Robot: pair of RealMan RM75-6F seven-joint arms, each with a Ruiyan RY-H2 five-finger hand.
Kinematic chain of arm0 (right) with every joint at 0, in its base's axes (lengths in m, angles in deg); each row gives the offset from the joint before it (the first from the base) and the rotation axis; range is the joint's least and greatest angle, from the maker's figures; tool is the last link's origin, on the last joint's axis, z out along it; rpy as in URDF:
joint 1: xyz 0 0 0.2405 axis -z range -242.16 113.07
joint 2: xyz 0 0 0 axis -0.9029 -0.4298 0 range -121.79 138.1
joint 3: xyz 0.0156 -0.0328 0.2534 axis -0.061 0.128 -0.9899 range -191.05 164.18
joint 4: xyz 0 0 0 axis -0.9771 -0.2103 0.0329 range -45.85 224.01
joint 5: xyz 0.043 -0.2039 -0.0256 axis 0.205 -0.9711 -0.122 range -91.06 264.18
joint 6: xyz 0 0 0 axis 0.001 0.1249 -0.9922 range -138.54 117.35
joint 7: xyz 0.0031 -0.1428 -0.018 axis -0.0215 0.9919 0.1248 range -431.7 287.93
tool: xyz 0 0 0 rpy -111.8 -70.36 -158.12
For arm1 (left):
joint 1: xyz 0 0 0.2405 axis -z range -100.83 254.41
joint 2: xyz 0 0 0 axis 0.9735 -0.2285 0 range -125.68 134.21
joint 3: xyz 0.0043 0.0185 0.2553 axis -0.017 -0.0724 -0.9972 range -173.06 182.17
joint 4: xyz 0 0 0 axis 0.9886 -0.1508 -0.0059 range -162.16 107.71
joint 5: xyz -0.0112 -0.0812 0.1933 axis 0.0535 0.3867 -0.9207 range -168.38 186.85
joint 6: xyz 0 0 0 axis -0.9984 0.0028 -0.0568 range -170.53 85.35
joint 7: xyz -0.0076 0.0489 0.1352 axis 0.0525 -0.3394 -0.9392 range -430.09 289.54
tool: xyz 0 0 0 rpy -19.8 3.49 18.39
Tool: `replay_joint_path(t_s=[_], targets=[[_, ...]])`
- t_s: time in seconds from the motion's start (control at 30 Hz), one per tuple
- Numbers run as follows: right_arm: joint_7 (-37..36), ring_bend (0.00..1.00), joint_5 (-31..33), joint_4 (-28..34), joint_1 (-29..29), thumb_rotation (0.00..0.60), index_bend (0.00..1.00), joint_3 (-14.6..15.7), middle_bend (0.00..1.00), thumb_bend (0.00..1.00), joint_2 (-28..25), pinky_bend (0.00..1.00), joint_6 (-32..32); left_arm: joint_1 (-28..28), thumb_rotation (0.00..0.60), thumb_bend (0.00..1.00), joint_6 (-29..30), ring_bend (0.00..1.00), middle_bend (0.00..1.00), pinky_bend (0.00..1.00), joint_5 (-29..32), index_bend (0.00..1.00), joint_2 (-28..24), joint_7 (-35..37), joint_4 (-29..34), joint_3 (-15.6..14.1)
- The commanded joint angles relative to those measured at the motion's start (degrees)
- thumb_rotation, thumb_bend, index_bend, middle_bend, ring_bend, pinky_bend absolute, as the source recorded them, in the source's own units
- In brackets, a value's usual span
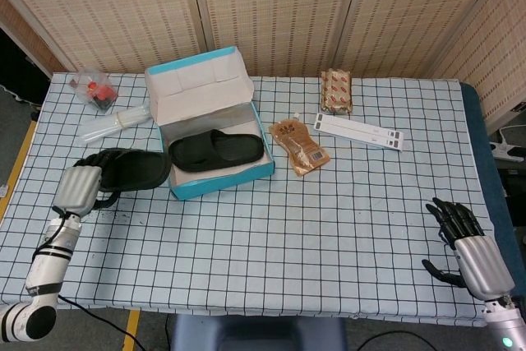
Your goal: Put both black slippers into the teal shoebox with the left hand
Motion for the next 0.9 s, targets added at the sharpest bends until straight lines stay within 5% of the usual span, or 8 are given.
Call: replay_joint_path(t_s=[0.03,0.27,0.9], targets=[[0.0,0.00,0.0,0.0,0.0,0.600,0.00,0.0,0.00,0.12,-0.1,0.00,0.1,2.1,0.600,0.80,-0.5,0.70,0.89,0.65,2.4,0.69,-1.4,-1.1,3.4,2.5],[-0.6,0.00,-0.4,0.0,-0.2,0.600,0.00,0.4,0.00,0.12,-0.3,0.00,-0.4,10.0,0.600,0.79,-2.3,0.70,0.89,0.70,5.4,0.69,3.6,-9.3,5.3,4.7],[-0.7,0.00,1.4,-0.6,-1.5,0.600,0.00,0.3,0.00,0.12,0.1,0.00,-3.5,36.1,0.600,0.90,-14.4,0.70,0.90,0.72,43.8,0.70,10.0,-31.7,-0.8,3.7]])
